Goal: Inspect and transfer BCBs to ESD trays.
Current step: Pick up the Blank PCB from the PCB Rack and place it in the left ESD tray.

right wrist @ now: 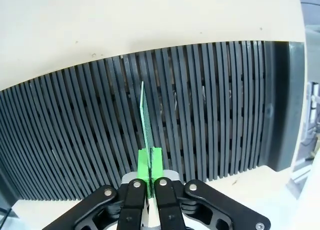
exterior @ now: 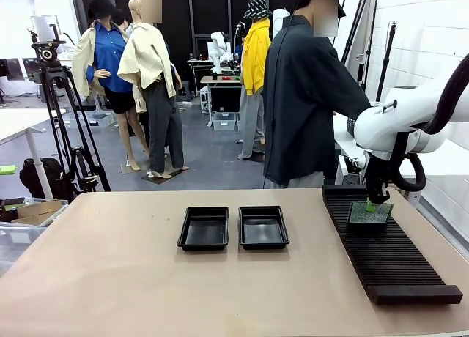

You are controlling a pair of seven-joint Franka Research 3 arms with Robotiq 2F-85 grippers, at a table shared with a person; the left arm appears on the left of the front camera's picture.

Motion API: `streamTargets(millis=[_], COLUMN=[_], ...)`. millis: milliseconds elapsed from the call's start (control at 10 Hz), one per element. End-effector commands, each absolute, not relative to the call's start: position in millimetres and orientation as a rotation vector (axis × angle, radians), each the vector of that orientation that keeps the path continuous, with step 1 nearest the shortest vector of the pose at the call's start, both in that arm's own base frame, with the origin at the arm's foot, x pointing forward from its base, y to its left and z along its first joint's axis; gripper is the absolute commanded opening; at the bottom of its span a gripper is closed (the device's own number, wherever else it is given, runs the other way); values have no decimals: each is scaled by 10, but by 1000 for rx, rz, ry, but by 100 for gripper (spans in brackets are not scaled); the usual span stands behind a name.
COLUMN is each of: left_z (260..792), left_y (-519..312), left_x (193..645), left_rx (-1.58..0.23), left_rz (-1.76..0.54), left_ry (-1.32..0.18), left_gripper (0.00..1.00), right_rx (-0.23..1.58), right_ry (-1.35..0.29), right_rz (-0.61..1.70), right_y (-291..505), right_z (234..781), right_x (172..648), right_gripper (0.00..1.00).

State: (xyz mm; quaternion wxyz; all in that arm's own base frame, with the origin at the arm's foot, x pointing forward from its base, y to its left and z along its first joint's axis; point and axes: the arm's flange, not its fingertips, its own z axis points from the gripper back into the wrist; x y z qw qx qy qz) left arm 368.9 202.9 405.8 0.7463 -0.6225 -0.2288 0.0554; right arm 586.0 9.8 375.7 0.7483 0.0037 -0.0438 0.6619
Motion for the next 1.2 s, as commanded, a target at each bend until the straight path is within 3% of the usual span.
streamTargets(millis=[0, 1100], left_z=[4074, 4074], left_y=[2036, 2036], left_x=[3668, 3668], left_rx=[-1362, -1362], left_rz=[124, 124], left_ry=[-505, -505], left_gripper=[100, 100], right_rx=[36, -40], right_ry=[-75, -60], right_rz=[1444, 1495], right_y=[69, 253], right_z=[3721, 4473], right_x=[5867, 5582], right_gripper=[0, 0])
